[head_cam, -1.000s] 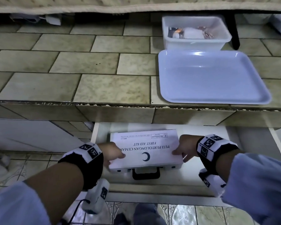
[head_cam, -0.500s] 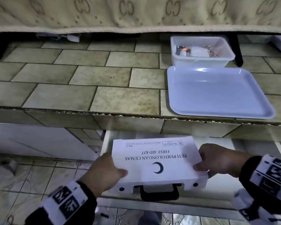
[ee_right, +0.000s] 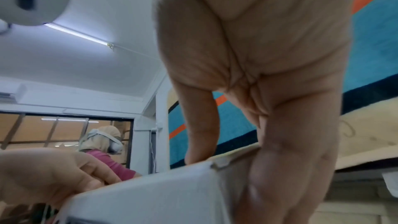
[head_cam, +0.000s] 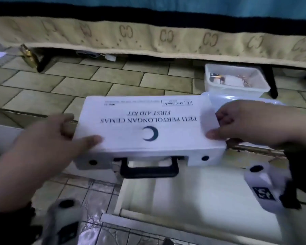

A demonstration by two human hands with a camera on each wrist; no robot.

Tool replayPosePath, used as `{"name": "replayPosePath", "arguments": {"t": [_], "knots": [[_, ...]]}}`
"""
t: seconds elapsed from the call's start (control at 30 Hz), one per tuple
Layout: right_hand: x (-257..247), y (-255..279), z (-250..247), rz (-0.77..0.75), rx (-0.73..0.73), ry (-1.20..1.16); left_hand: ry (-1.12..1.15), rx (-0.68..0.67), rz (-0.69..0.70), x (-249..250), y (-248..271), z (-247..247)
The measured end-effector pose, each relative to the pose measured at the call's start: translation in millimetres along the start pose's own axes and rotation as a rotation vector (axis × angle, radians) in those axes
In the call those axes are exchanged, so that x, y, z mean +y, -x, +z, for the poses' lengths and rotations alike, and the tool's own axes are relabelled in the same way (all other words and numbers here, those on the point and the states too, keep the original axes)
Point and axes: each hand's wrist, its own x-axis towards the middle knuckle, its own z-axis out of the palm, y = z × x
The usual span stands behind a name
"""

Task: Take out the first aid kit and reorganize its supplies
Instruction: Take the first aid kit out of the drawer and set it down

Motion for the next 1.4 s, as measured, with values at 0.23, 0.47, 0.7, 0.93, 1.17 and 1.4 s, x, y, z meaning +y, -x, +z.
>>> {"name": "replayPosePath", "arguments": {"t": [0.23, 0.47, 0.7, 0.93, 1.17, 1.4], "knots": [[-45.2, -87.1, -15.2, 0.052, 0.139, -0.062, 0.231, 0.104, -0.088, 22.3, -128.1, 33.1], [-18.3, -117.4, -5.2, 0.043, 0.233, -0.119, 0.318, 0.1, -0.023, 9.8, -144.9, 58.8], [52.0, 11.8, 41.2, -0.347, 0.197, -0.021, 0.106, 0.171, 0.653, -22.8, -4.1, 91.5], [162.4, 61.1, 162.2, 0.013, -0.395, 0.61, -0.543, -0.812, 0.707, -90.2, 48.7, 177.4], [171.5, 51.6, 181.0, 0.089, -0.046, 0.615, -0.571, -0.646, 0.854, -98.0, 41.0, 191.0], [177.4, 20.7, 171.8, 0.195, 0.197, 0.574, -0.584, -0.176, 0.662, -77.3, 23.0, 206.4]]}}
